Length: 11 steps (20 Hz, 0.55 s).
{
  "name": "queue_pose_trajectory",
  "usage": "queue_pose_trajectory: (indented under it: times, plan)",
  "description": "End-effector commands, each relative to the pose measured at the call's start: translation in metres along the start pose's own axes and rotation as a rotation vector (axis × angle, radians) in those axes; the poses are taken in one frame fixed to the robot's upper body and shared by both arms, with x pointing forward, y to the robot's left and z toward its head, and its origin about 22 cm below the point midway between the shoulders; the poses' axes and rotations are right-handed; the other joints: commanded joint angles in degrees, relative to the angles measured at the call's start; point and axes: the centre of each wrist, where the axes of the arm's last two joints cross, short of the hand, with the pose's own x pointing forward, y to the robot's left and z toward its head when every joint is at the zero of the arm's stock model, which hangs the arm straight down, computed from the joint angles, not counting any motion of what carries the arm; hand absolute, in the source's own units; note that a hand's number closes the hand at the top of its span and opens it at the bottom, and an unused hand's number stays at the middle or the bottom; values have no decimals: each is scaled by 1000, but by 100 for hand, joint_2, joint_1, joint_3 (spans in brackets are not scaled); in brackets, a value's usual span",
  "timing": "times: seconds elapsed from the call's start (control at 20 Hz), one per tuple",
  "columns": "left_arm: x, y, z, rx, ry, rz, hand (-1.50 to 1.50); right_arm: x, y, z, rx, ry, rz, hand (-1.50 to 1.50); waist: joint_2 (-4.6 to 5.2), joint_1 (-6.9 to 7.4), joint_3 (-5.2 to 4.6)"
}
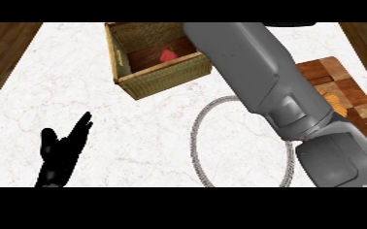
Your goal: Pick the bell pepper from the placemat and place it in the basket
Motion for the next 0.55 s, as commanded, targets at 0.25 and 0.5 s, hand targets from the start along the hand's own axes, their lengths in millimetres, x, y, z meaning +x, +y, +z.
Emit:
queue_pose_trajectory:
  times: [0.25,0.5]
  plan:
    - [-21,16,6,28,112,-15,0,-8,-30,-13,-108,103,-151,-150,-1,-63,-57]
    - [-28,8,7,57,132,29,0,-41,-88,-25,-140,132,-169,-150,-64,-274,-51]
